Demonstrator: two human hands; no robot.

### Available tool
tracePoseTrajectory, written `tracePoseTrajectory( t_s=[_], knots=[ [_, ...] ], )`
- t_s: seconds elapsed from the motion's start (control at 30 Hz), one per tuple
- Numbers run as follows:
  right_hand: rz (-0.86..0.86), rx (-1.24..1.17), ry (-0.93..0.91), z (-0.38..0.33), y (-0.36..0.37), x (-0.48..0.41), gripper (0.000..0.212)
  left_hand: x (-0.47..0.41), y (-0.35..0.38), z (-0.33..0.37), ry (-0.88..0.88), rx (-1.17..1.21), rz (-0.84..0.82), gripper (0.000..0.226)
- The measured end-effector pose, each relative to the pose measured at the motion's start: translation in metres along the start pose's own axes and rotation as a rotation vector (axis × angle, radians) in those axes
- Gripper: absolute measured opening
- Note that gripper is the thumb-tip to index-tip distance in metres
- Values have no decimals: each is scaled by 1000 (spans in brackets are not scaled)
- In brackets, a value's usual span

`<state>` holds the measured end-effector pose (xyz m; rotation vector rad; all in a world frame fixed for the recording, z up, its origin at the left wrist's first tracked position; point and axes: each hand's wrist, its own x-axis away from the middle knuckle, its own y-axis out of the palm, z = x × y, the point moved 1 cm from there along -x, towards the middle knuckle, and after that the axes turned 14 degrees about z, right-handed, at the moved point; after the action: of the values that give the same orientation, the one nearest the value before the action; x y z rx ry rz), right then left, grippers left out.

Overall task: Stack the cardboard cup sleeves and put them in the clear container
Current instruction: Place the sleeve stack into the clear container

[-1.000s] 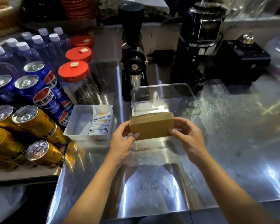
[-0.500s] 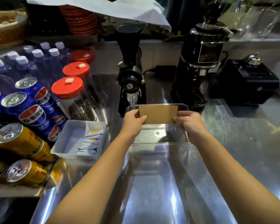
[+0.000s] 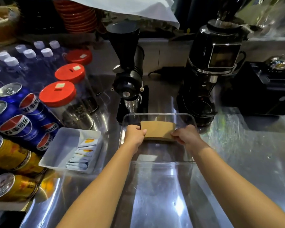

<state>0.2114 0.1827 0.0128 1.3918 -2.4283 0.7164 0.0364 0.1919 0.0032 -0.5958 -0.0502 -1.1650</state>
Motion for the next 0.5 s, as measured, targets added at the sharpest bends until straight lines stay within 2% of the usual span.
tracePoseTrajectory(
  t_s=[0.1, 0.13, 0.17, 0.23, 0.33, 0.5],
  knots=[
    [8, 51, 15, 2, 3, -6, 8, -4, 3, -3, -41, -2, 3, 14],
    [8, 69, 16, 3, 4, -8, 16, -4, 4, -4, -48, -9, 7, 4],
    [6, 84, 15, 5, 5, -10, 23, -5, 5, -5, -55, -12, 16, 4],
    [14, 107, 15, 7, 8, -12, 23, -7, 6, -7, -53, -26, 28, 6],
    [43, 138, 0, 8, 11, -15, 9, -6, 4, -6, -44, -56, 46, 12],
    [108, 181, -47, 12, 14, -18, 15, -7, 4, -7, -13, -125, 110, 29]
  ],
)
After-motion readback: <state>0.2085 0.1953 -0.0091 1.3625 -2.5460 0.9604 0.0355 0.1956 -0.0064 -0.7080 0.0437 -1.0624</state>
